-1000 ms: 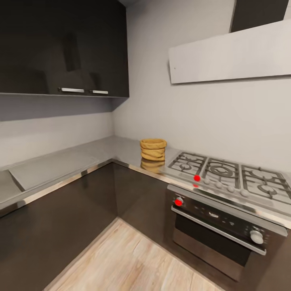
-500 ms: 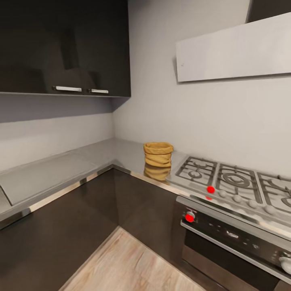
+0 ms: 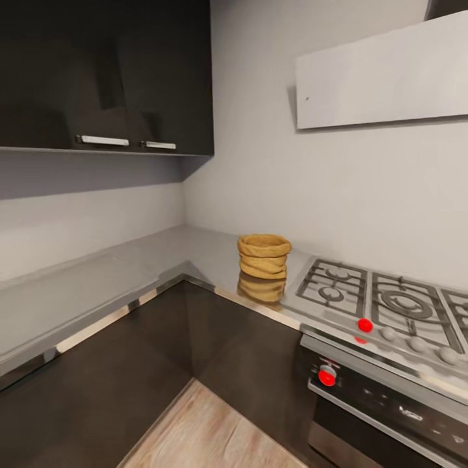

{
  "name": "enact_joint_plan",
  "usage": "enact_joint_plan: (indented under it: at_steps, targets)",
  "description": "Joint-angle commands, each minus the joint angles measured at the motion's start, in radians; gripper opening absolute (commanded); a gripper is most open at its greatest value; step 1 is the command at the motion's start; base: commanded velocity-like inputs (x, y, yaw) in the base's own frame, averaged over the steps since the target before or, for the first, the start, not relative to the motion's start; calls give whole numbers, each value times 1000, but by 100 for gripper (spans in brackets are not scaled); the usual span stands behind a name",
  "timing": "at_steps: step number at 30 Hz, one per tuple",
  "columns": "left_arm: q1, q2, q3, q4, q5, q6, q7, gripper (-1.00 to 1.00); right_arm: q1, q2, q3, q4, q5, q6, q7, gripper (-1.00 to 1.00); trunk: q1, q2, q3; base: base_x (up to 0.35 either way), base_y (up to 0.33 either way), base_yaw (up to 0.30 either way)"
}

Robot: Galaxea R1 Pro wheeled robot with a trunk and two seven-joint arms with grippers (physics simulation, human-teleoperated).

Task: In the kitchen, take the popcorn bag from the countertop, put it into the microwave, and heat it until the popcorn is cooked so the cooked popcorn ends up inside the bag.

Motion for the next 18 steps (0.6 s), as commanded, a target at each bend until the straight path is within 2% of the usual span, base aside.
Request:
enact_joint_plan:
  at_steps: [1,6,18]
  targets:
    - [0,0,-1,-1,6,-1,0,100,-1,1,-4,3,5,-6,-1,100,0,0,-1,231,98,0]
    - [0,0,0,-1,6,-1,0,100,-1,3,-4,3,3,-5,-1,100,0,0,2,165,79,-98]
    - [0,0,0,-1,6,-3,0,100,-1,3,-4,3,3,-4,-1,100,0,0,10,8,4,-157]
